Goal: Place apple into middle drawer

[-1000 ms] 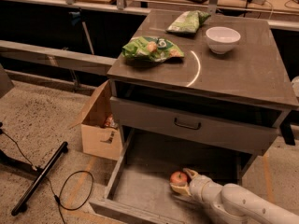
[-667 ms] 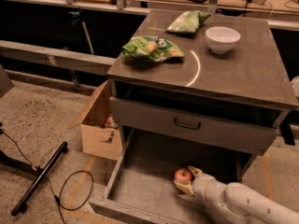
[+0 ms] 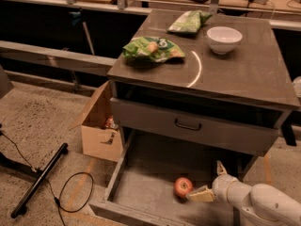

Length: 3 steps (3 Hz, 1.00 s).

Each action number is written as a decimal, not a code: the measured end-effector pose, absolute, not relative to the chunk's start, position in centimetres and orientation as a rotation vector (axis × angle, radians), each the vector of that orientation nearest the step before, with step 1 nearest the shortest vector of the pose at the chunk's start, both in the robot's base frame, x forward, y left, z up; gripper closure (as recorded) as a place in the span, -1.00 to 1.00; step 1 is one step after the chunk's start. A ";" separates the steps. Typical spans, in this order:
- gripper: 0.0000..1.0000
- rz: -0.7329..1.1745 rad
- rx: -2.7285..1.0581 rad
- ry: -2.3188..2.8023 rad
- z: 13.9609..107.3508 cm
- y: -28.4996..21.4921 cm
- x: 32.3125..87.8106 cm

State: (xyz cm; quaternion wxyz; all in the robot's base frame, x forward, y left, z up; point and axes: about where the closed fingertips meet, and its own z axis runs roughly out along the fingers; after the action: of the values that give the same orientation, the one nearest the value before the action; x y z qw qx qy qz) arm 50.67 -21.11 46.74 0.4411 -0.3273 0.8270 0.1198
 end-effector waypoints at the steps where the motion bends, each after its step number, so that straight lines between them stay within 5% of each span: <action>1: -1.00 0.217 -0.789 2.098 51.1 -25.7 48.2; 3: -0.20 0.048 -0.779 2.207 58.1 -32.7 44.6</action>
Offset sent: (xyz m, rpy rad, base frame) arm -0.0682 -0.1408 0.1302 -0.2254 0.0387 -0.1969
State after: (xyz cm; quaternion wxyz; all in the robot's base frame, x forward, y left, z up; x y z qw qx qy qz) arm 44.57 -32.66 58.11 0.3899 -0.3064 0.8682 0.0189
